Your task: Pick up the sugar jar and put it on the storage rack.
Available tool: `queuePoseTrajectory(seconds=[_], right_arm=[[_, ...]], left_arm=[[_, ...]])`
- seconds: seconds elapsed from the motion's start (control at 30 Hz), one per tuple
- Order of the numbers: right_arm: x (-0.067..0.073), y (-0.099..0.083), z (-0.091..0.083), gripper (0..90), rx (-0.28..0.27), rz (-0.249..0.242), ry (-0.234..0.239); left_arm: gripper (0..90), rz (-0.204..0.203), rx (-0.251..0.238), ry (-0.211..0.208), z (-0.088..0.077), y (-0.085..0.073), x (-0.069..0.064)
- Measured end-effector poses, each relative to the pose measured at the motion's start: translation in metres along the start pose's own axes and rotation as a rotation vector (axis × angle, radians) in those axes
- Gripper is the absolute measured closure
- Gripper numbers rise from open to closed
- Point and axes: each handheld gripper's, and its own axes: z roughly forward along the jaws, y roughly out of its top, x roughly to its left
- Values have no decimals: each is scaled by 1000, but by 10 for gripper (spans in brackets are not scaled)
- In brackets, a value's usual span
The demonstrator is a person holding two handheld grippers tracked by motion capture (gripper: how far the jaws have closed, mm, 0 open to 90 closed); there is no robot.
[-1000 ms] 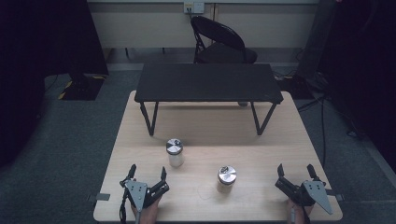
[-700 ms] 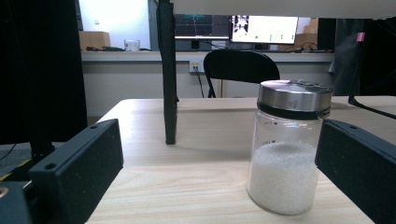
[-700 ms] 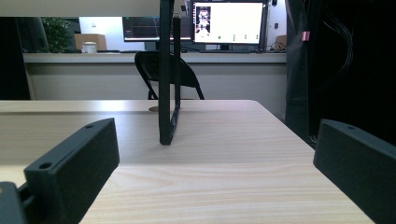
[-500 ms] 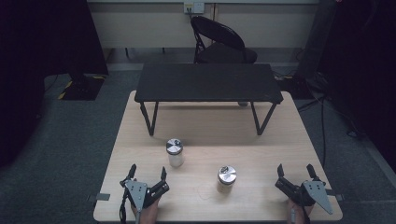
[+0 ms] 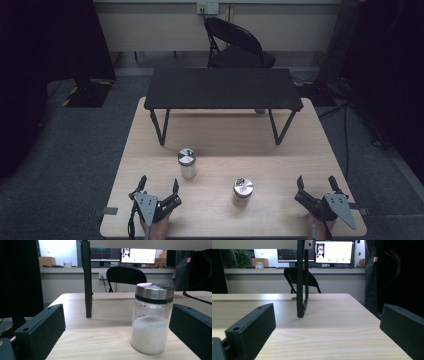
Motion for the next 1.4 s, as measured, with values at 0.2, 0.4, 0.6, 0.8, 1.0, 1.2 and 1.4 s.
queuePoseTrajectory(seconds=[0.2, 0.4, 0.6, 0.8, 1.0, 1.2, 1.4], right_arm=[[0, 0, 0, 0, 0, 0, -1], [0, 0, 0, 0, 0, 0, -1], [-1, 0, 0, 0, -1, 0, 4], [-1, 0, 0, 0, -3, 1, 8], [-3, -1, 0, 0, -4, -1, 20], [-4, 0, 0, 0, -2, 0, 26], [-3, 0, -1, 0, -2, 0, 20]], left_arm=[[0, -50, 1, -53, 1, 1, 9], [0, -58, -31, -82, 2, 3, 11], [0, 40, -51, -158, 16, 16, -1], [0, 40, -28, -169, 30, 26, -16], [1, 29, 33, -136, 50, 32, -28], [21, 17, 107, -130, 69, 35, -27], [50, -34, 107, -138, 80, 31, -25]])
